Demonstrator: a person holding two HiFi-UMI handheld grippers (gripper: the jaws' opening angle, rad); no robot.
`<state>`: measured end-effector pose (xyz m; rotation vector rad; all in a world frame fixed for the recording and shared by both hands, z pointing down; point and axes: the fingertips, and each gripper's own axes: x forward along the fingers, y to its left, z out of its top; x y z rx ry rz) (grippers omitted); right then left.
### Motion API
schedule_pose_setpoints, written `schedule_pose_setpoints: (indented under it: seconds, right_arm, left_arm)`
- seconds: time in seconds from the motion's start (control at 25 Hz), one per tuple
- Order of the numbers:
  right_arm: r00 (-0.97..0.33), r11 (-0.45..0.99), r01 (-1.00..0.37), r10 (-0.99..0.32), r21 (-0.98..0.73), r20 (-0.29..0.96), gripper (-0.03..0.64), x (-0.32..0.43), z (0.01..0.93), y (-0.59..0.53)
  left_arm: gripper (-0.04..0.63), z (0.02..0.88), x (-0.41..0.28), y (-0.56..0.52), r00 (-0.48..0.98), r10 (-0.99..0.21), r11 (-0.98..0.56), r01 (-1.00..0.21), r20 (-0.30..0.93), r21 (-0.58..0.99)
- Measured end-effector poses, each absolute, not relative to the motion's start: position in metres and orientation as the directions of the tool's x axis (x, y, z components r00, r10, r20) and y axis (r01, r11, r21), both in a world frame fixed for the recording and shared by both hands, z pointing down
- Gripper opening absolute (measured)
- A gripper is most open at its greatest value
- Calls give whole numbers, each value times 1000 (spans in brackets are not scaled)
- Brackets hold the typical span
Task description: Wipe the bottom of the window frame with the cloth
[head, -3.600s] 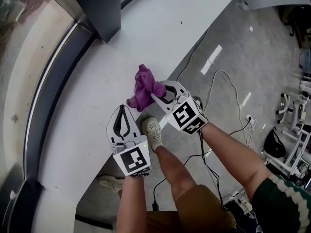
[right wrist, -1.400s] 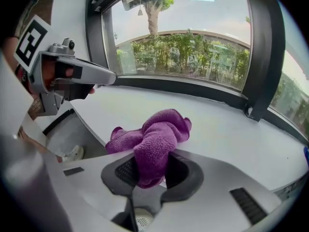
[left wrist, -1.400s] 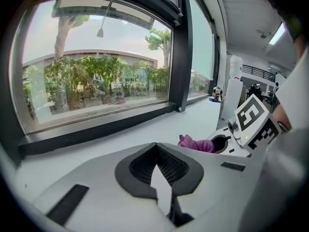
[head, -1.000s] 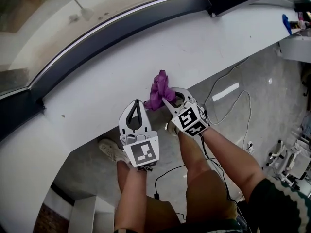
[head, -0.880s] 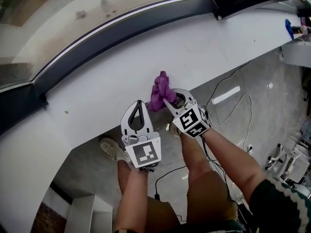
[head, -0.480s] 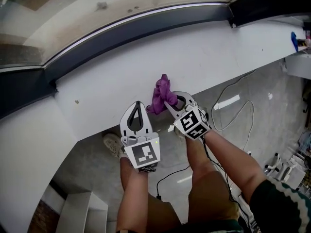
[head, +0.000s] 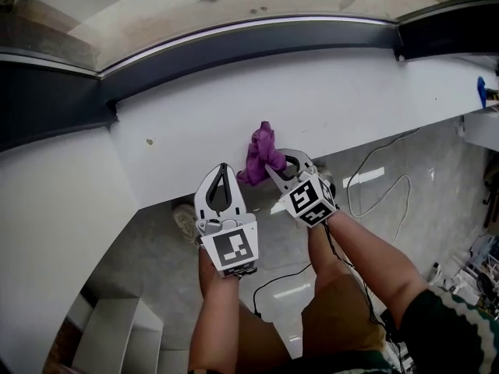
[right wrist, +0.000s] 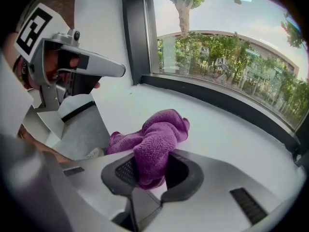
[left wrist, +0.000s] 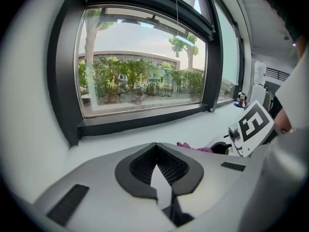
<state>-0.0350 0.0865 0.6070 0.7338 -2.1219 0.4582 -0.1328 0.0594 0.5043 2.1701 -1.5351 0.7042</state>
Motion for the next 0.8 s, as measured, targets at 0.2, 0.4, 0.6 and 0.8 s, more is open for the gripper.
schedule_pose_setpoints:
  seconds: [0.2, 0.4, 0.6, 0.8]
  right_arm:
    - [-498, 792, -608, -326, -55, 804, 103, -70, 608, 87]
    - [-514, 819, -571, -307, -53, 801, 103, -107, 610, 90]
    - [-538, 847, -528, -278, -61, 795, 103, -149, 609, 95]
    - [-567, 875, -479, -246, -72, 786, 103, -189, 611, 102]
  left_arm:
    - [8, 503, -170, 63, 231, -764, -277, -961, 602, 17]
    - [8, 497, -205, 69, 190, -773, -221, -975, 605, 23]
    - [8, 496, -239, 77, 159, -784, -184, -983, 600, 20]
    - [8, 487, -268, 79, 121, -790, -139, -990, 601, 16]
